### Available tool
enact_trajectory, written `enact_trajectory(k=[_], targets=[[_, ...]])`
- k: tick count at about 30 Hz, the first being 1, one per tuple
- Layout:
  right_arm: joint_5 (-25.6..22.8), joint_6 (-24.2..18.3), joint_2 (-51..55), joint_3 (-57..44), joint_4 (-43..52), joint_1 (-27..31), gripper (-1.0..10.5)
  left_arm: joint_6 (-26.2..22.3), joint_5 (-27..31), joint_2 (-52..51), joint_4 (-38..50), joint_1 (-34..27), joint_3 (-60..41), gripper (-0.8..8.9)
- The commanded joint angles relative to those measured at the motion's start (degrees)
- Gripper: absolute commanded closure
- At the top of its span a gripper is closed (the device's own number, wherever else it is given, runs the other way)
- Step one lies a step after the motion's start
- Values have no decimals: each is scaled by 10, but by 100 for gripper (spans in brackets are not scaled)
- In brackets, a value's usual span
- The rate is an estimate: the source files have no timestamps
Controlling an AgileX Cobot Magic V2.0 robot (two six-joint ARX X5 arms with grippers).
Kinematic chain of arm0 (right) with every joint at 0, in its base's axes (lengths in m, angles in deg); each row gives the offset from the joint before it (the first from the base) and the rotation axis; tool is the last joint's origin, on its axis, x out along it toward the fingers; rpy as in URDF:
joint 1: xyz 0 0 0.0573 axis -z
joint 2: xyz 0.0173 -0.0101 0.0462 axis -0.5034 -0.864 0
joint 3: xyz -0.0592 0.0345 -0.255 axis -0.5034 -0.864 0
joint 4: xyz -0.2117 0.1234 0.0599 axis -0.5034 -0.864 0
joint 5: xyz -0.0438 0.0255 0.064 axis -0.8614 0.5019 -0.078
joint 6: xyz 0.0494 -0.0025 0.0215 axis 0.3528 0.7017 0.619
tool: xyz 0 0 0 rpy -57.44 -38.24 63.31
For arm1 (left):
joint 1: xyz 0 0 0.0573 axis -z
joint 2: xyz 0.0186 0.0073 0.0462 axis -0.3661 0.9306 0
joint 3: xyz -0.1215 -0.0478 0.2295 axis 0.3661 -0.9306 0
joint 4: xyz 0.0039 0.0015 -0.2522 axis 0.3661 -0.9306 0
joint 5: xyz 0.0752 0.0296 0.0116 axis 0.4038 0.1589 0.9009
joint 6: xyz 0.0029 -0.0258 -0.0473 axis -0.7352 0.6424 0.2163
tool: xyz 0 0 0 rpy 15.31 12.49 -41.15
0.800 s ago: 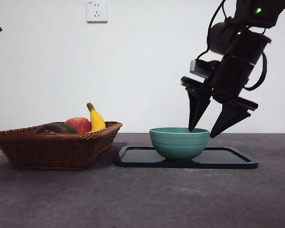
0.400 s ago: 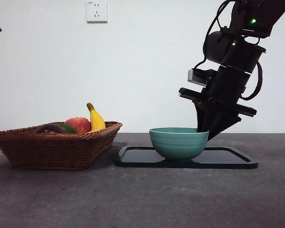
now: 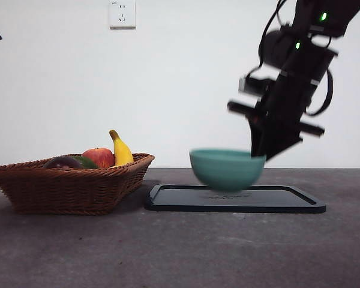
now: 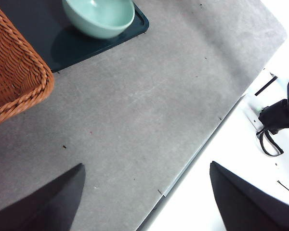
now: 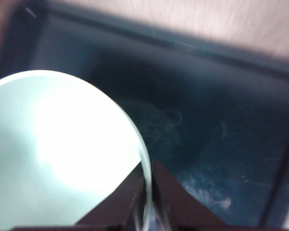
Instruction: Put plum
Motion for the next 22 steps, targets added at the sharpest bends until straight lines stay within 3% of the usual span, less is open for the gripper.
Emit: enact_trajectory(k=[1,14,22], targets=[[-2,-6,36,17,-5,-1,935,-7,-4,3,2,2,11,412],[4,-34,201,11,-155,-23,935,-7,-4,3,3,2,11,412],[3,-33,304,-93,-142,-85,935,-7,-4,3,3,2,11,412]])
